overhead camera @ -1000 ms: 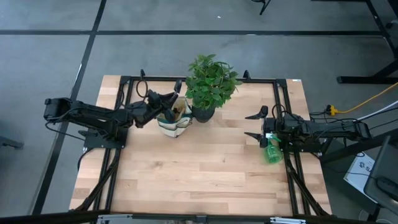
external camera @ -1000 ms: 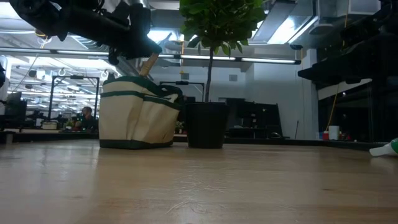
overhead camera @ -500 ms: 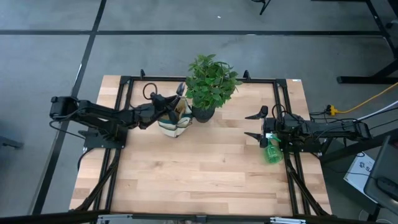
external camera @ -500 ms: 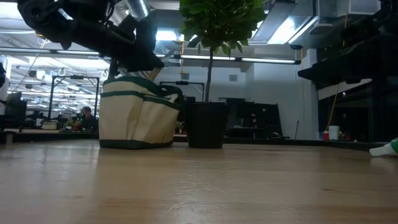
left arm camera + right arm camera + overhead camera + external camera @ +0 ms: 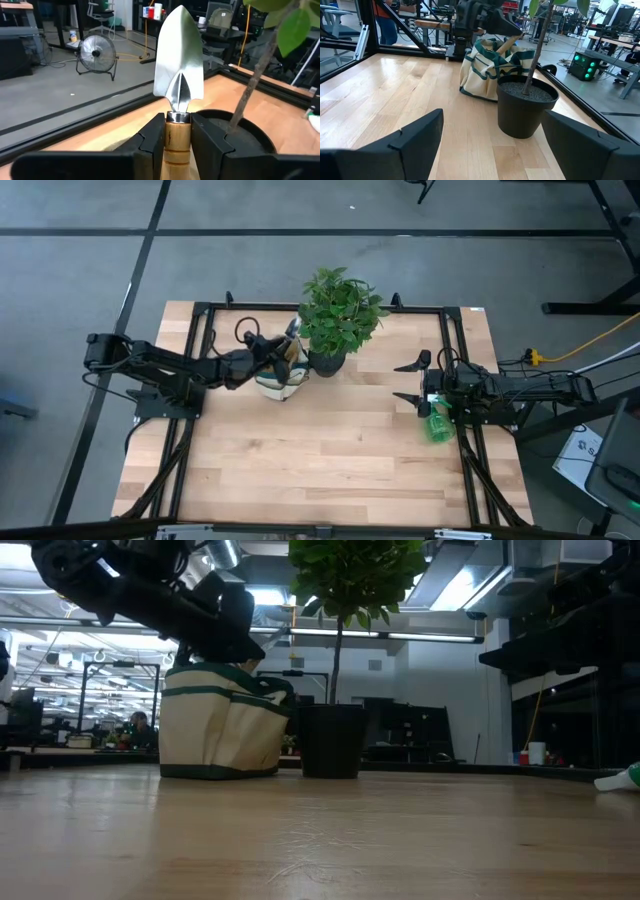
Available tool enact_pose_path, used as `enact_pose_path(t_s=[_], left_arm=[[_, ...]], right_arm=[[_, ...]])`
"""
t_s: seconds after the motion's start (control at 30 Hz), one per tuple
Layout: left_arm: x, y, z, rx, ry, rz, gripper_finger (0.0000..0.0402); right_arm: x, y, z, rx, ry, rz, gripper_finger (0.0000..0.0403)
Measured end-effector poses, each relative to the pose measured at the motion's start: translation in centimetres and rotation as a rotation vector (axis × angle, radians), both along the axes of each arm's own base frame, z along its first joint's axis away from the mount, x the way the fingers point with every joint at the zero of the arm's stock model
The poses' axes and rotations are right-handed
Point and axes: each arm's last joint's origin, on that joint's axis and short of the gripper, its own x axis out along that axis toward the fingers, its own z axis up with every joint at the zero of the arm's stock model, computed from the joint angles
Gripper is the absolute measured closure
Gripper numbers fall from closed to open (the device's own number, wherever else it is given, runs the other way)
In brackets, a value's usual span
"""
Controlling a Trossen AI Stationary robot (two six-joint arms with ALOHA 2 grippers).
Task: Pick & Place Garden tools in Gardening bag
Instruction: Put the brown trowel into the white bag
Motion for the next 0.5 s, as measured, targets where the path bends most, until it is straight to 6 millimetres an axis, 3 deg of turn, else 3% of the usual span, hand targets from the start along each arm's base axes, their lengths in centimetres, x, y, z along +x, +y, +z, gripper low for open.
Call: enact_pose_path(t_s=[0.5], left_arm=[[-0.1,-1.2,-0.7,-0.033,0.041,-0.005,0.0322]], right_arm=[[0.0,0.0,0.0,0.0,0.0,0.0,0.0062]])
